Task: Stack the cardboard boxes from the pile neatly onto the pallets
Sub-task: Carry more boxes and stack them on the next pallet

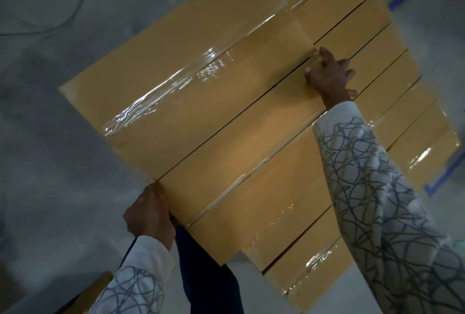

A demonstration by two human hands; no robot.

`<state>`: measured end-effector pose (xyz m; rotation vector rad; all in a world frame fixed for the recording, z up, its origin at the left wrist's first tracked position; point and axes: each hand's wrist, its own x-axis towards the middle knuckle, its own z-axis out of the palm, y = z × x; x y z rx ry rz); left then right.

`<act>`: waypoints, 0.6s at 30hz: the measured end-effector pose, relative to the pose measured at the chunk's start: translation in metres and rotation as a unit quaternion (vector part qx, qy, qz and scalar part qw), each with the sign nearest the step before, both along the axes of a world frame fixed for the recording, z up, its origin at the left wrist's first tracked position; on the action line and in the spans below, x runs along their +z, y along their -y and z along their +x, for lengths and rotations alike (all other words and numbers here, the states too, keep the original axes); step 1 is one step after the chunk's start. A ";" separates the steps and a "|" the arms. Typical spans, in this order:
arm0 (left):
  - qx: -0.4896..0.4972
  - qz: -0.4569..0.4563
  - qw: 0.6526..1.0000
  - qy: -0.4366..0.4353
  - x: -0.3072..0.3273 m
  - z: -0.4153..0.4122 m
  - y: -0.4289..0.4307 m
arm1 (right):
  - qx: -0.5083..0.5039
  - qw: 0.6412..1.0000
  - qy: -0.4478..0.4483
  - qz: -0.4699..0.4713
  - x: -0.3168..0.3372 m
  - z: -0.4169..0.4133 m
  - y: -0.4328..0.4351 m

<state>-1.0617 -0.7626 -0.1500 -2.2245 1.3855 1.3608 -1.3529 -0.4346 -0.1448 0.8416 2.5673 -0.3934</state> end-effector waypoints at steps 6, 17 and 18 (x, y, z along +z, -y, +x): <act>0.020 -0.009 1.000 0.000 -0.001 -0.003 -0.001 | -0.002 1.000 -0.002 0.005 -0.005 -0.002 0.005; 0.070 0.021 0.997 -0.038 -0.001 -0.002 0.005 | -0.018 1.000 -0.007 0.000 -0.004 0.000 0.009; 0.068 0.017 0.997 -0.038 -0.003 -0.001 0.006 | -0.018 1.000 -0.002 -0.001 -0.003 0.000 0.009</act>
